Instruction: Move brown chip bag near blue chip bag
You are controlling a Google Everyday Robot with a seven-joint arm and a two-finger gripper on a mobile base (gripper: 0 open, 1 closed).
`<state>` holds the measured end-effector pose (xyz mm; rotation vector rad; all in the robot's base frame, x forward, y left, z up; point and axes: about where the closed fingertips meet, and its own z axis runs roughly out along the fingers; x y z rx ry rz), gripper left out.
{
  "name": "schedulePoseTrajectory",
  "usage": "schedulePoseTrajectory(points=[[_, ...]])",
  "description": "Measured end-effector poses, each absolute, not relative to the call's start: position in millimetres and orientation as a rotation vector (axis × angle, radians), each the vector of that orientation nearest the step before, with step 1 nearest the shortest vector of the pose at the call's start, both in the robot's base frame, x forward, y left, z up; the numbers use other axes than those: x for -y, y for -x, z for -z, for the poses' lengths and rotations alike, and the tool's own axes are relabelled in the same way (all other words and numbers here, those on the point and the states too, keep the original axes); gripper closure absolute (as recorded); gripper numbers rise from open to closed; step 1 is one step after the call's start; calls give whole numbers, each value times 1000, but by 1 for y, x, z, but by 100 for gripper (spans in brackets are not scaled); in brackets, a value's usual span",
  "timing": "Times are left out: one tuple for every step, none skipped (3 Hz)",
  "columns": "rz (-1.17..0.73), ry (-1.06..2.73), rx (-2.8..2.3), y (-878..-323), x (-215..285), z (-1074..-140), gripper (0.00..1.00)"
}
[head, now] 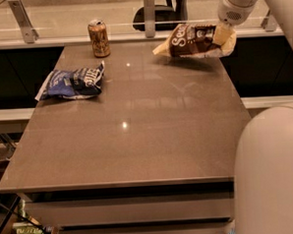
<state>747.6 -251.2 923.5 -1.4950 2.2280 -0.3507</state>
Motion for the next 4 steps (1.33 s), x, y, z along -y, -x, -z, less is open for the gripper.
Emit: schedulePoseTrajectory(points=[[367,1533,-2160,-732,243,-946,100],[379,1580,-2084,-715,227,-963,100],[394,1601,-2047,-689,207,-972,100],[410,1585,-2036,-655,189,-971,100]])
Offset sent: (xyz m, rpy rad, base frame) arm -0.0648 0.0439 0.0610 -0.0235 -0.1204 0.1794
